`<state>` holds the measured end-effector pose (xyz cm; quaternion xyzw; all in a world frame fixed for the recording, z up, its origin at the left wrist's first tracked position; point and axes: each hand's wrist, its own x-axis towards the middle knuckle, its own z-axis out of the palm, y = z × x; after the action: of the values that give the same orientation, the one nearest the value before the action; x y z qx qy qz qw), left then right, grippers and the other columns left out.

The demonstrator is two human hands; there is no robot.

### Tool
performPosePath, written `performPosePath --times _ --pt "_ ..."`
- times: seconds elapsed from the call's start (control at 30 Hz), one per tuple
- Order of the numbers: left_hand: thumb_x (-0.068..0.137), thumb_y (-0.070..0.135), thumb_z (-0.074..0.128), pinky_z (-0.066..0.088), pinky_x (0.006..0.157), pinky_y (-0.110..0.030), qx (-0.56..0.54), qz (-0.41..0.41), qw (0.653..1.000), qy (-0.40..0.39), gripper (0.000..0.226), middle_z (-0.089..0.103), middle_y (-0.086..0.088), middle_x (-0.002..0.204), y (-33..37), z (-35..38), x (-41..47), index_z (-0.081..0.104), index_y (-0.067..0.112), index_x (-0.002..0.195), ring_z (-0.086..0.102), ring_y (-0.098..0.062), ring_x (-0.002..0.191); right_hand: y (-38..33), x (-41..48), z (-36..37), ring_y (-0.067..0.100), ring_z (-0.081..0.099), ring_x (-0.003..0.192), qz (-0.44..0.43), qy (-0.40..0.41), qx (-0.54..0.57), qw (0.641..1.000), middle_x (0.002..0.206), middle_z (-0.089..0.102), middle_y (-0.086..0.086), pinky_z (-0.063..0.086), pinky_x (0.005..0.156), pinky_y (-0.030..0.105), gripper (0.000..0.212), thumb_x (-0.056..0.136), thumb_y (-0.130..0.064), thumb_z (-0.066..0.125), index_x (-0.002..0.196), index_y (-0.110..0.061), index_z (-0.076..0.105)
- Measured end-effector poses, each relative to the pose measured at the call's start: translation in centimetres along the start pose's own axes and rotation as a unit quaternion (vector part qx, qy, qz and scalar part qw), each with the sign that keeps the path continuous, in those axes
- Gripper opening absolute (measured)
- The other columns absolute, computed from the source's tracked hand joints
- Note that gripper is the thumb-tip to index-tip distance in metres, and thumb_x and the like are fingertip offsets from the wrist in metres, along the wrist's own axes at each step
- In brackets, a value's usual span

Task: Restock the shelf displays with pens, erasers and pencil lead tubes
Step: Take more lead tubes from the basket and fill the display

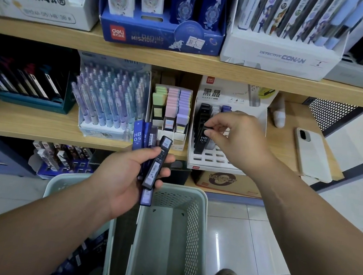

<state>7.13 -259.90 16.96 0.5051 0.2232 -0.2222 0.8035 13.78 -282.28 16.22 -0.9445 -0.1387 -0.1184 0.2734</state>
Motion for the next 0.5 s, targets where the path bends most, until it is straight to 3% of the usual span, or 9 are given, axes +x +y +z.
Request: performPosePath --times 0.37,0.5 --pt "0.097 0.008 0.049 0.049 0.048 -0.026 -0.009 -0.003 1.000 -0.027 0.025 0.076 -0.015 0.101 0.1 -0.4 -0.1 0.066 0.004 0.114 0.064 -0.017 0.059 0.7 0.4 1.4 0.018 0.064 0.083 -0.021 -0.001 -0.035 0.999 0.082 0.067 -0.007 0.056 0.075 0.040 0.014 0.077 -0.016 0.085 0.090 -0.019 0.081" --pt "0.095 0.007 0.056 0.047 0.050 -0.026 0.011 0.011 0.999 -0.039 0.025 0.076 -0.014 0.105 0.1 -0.4 -0.1 0.065 0.006 0.118 0.064 -0.016 0.061 -0.3 0.2 1.1 0.013 0.057 0.078 -0.003 0.024 -0.029 0.999 0.079 0.066 -0.008 0.053 0.074 0.035 0.022 0.079 -0.029 0.084 0.099 -0.022 0.078"
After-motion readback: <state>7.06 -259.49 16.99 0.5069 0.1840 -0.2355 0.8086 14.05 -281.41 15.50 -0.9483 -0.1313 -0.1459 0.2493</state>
